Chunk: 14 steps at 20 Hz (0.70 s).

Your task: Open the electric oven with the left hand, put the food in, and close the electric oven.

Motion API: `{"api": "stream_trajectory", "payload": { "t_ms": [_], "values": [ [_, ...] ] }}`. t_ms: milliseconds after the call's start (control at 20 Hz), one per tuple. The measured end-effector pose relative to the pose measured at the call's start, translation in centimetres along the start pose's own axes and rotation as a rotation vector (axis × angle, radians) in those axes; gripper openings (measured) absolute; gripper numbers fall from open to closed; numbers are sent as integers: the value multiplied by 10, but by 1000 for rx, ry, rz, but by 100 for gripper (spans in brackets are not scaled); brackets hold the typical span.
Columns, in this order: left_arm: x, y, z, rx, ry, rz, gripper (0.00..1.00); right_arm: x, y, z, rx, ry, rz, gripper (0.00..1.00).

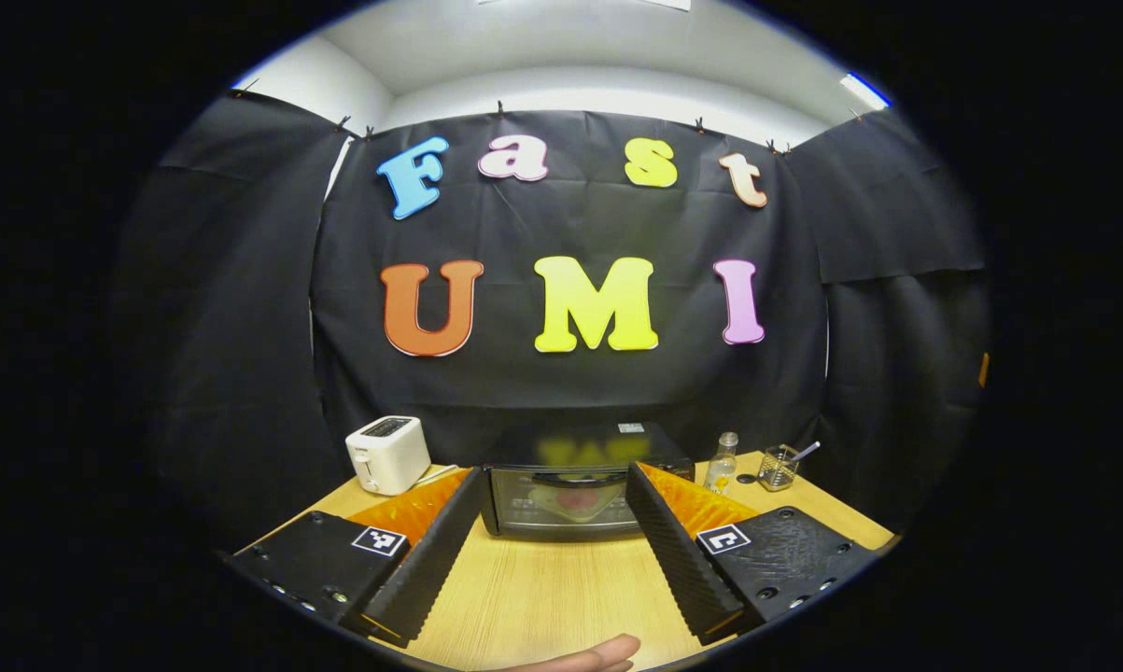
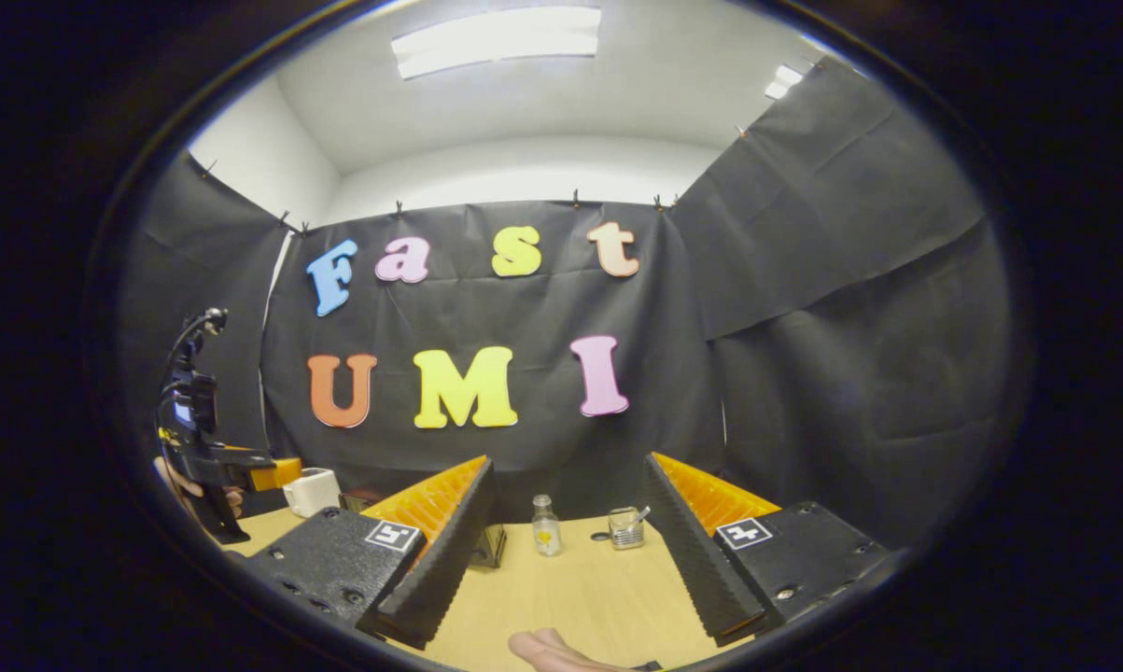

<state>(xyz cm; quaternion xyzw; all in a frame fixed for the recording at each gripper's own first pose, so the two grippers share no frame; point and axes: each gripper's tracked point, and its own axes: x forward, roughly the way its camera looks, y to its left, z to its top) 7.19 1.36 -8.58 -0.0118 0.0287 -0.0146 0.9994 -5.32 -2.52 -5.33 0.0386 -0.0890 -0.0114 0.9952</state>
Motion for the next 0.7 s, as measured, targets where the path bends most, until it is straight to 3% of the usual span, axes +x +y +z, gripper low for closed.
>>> {"api": "stream_trajectory", "payload": {
  "t_ms": [250, 450, 500, 550, 650, 700],
  "values": [
    [-54, -8, 34, 43, -86, 5, 97, -4, 20, -1, -23, 4, 41, 100],
    [-77, -6, 20, 37, -52, 34, 97, -7, 30, -2, -63, 4, 65, 100],
    [-82, -6, 15, 34, -47, 37, 97, -7, 33, -3, -73, 9, 68, 95],
    [-86, -7, 9, 26, -42, 37, 97, -7, 35, -5, -81, 16, 71, 100],
    [-93, -5, -3, -5, -34, 46, 98, -8, 43, -9, -101, 29, 88, 96],
    [-96, -2, -4, -15, -38, 53, 97, -8, 44, -12, -112, 37, 92, 100]
  ]
}}
